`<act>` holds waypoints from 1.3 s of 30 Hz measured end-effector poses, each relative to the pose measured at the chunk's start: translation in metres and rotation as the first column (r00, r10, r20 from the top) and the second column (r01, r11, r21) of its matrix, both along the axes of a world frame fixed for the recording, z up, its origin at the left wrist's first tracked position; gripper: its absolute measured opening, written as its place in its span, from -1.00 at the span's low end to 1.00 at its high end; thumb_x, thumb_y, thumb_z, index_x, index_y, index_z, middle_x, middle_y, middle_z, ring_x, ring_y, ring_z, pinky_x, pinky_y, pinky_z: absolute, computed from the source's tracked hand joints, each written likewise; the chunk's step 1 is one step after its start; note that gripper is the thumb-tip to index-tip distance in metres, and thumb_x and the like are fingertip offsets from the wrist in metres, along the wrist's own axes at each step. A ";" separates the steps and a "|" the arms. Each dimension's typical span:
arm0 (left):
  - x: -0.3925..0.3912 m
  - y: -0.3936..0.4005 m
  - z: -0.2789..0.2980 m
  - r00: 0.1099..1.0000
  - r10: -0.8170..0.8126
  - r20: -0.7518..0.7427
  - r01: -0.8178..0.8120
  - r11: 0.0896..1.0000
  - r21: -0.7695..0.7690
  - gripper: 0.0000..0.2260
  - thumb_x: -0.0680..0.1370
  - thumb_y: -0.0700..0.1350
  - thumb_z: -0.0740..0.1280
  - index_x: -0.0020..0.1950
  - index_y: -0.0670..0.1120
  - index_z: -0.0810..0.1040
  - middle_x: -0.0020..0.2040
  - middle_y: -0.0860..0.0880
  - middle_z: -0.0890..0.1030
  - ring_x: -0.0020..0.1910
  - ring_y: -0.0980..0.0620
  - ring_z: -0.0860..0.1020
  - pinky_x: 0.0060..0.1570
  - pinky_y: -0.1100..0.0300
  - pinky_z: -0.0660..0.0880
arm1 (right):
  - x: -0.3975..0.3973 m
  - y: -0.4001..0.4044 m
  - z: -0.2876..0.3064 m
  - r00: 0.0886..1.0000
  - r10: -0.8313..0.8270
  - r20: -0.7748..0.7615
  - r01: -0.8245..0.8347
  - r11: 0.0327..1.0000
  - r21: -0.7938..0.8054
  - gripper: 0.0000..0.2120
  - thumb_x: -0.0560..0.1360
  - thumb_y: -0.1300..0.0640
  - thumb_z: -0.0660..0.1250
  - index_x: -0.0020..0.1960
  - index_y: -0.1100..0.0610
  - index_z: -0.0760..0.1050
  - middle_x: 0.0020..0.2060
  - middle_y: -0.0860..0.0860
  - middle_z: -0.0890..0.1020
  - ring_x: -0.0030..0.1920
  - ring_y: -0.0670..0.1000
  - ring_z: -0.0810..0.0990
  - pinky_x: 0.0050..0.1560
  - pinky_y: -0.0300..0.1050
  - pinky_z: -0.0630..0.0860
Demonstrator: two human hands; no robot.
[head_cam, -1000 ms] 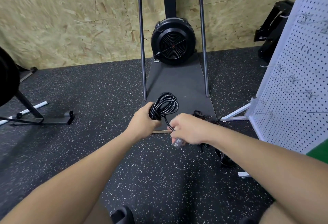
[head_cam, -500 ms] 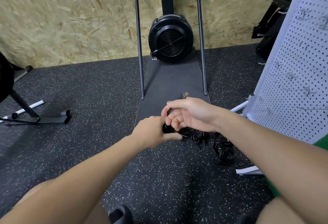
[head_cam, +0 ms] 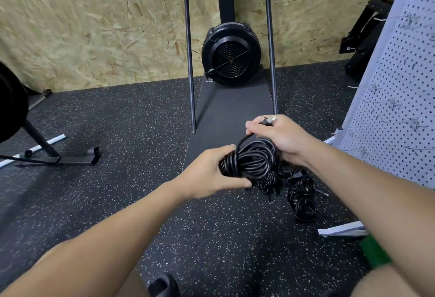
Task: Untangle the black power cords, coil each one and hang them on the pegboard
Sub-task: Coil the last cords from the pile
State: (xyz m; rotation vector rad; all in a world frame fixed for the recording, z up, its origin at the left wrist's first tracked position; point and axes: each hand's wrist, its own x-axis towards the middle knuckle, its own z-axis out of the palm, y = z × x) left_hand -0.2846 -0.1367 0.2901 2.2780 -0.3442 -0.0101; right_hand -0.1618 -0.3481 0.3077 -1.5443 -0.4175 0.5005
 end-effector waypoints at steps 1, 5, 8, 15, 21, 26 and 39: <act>0.000 0.001 0.002 1.000 0.023 0.009 -0.023 0.999 -0.036 -0.56 0.49 0.10 0.68 0.25 -0.01 0.63 0.12 0.04 0.75 0.13 -0.04 0.72 0.23 -0.15 0.61 | 0.000 0.001 0.000 1.000 0.002 -0.024 -0.001 0.999 0.047 -0.77 0.65 0.05 0.51 -0.02 0.23 0.68 -0.29 0.10 0.62 -0.29 0.03 0.59 -0.25 -0.14 0.55; -0.001 0.002 0.001 0.997 0.071 0.037 -0.066 0.990 -0.125 -0.58 0.49 0.08 0.69 0.18 -0.09 0.64 0.02 -0.03 0.74 0.01 -0.18 0.69 0.08 -0.19 0.62 | 0.002 0.005 -0.005 0.985 0.036 -0.169 -0.015 0.992 0.124 -0.79 0.64 0.04 0.51 -0.02 0.19 0.68 -0.12 0.18 0.64 -0.16 0.11 0.63 -0.13 -0.06 0.64; -0.002 0.000 0.008 0.993 0.084 0.085 -0.068 0.983 -0.171 -0.70 0.50 -0.06 0.69 0.12 -0.01 0.66 -0.09 0.12 0.68 -0.15 0.07 0.62 -0.09 0.09 0.53 | 0.006 0.004 -0.009 0.973 0.124 -0.195 -0.095 0.984 0.149 -0.79 0.63 0.02 0.52 -0.07 0.16 0.69 -0.17 0.12 0.63 -0.17 0.07 0.57 -0.06 0.02 0.50; 0.007 -0.001 0.005 0.951 0.291 0.107 -0.262 0.939 -0.223 -0.76 0.54 0.11 0.60 0.07 0.11 0.61 -0.14 0.01 0.71 -0.15 -0.09 0.68 -0.06 -0.15 0.62 | -0.004 0.018 -0.024 1.000 -0.019 0.016 0.019 0.999 0.032 -0.80 0.68 0.40 0.21 -0.08 0.42 0.53 -0.32 0.15 0.44 -0.31 0.06 0.36 -0.16 0.04 0.37; 0.007 0.000 0.009 0.937 0.350 0.003 -0.336 0.902 -0.272 -0.53 0.63 0.09 0.51 0.41 0.17 0.32 -0.06 0.02 0.74 -0.21 -0.12 0.75 -0.07 -0.26 0.69 | -0.014 0.017 -0.015 0.974 -0.102 0.202 0.114 0.992 -0.051 -0.82 0.64 0.20 0.44 -0.11 0.26 0.62 -0.36 0.04 0.53 -0.28 0.05 0.39 -0.13 0.02 0.37; 0.013 0.001 0.008 0.938 0.339 -0.063 -0.344 0.904 -0.253 -0.74 0.71 0.09 0.40 0.34 0.16 0.41 -0.04 0.00 0.75 -0.09 -0.11 0.76 -0.08 -0.29 0.70 | -0.014 0.012 -0.010 0.963 -0.090 0.256 0.115 0.989 -0.087 -0.95 0.56 0.22 0.50 -0.04 0.13 0.76 -0.30 0.09 0.66 -0.26 0.00 0.57 -0.07 -0.01 0.56; 0.017 0.005 -0.003 0.956 0.269 -0.120 -0.281 0.955 -0.097 -0.71 0.71 0.03 0.32 0.41 0.09 0.36 0.12 0.02 0.66 0.04 0.03 0.69 0.19 -0.09 0.62 | -0.018 0.019 -0.009 0.905 0.064 0.421 0.049 0.966 -0.252 -0.72 0.66 0.06 0.48 -0.17 0.19 0.64 -0.31 0.13 0.69 -0.39 -0.02 0.54 -0.22 -0.04 0.53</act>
